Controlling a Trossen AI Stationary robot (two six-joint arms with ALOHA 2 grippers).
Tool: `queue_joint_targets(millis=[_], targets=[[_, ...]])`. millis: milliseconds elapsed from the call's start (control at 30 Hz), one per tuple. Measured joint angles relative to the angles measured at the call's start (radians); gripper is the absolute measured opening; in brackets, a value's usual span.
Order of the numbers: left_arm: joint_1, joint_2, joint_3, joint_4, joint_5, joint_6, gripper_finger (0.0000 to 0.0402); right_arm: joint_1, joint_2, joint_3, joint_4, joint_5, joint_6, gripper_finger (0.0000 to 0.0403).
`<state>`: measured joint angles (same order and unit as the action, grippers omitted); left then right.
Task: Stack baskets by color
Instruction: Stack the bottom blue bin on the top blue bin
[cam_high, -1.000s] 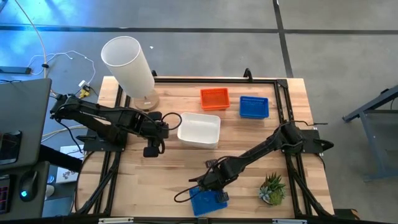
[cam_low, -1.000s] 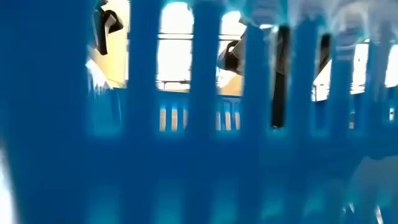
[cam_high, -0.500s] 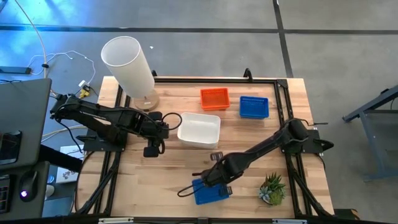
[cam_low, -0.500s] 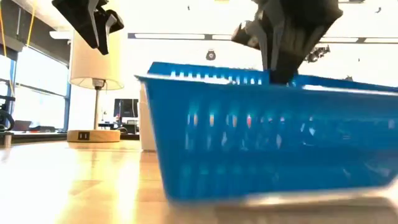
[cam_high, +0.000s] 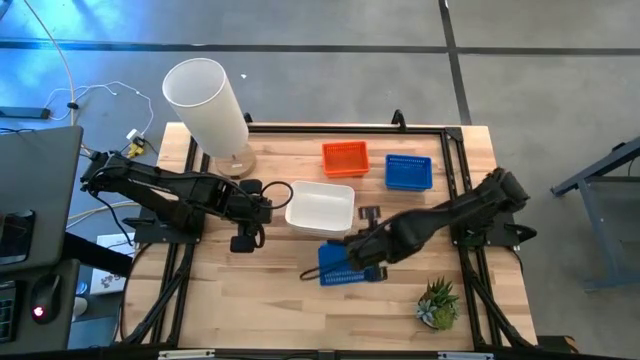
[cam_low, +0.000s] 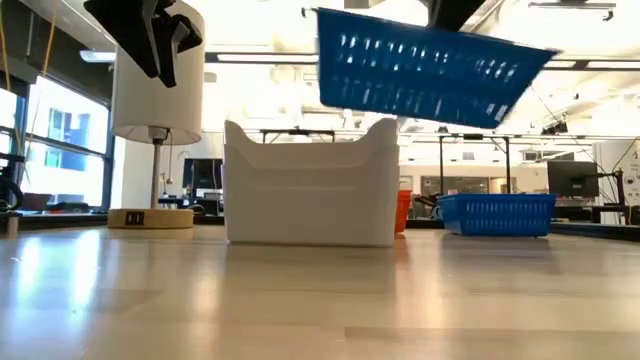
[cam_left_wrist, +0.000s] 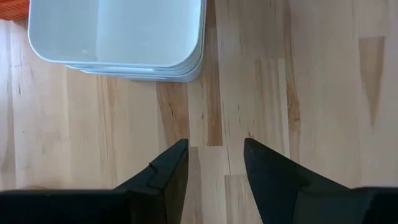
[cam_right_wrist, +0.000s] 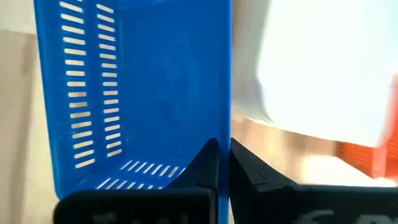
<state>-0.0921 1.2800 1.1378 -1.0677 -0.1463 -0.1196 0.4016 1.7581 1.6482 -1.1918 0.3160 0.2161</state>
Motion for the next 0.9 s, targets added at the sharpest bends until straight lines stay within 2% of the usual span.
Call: queue_joint_targets(millis=[200, 367, 500, 633, 900], targets=[[0.0, 0.0, 0.0, 0.004, -0.021, 0.0, 0.014, -0.053, -0.134, -0.05, -0.049, 0.076, -0.019, 0.0], [0.0, 0.0, 0.0, 0.012, -0.055, 0.0, 0.014, -0.144, -0.318, -0.214, -0.045, 0.106, -0.011, 0.0], [0.0, 0.0, 0.0, 0.028, -0.059, 0.012, 0.014, -0.261, -0.474, -0.331, -0.007, 0.117, -0.024, 0.0], [0.0, 0.0, 0.0, 0.03, -0.062, 0.027, 0.014, -0.393, -0.586, -0.39, 0.025, 0.102, -0.098, 0.0], [0.004, 0.0, 0.0, 0.062, -0.14, 0.082, 0.014, -0.665, -0.642, -0.393, 0.037, 0.1, -0.348, 0.0]])
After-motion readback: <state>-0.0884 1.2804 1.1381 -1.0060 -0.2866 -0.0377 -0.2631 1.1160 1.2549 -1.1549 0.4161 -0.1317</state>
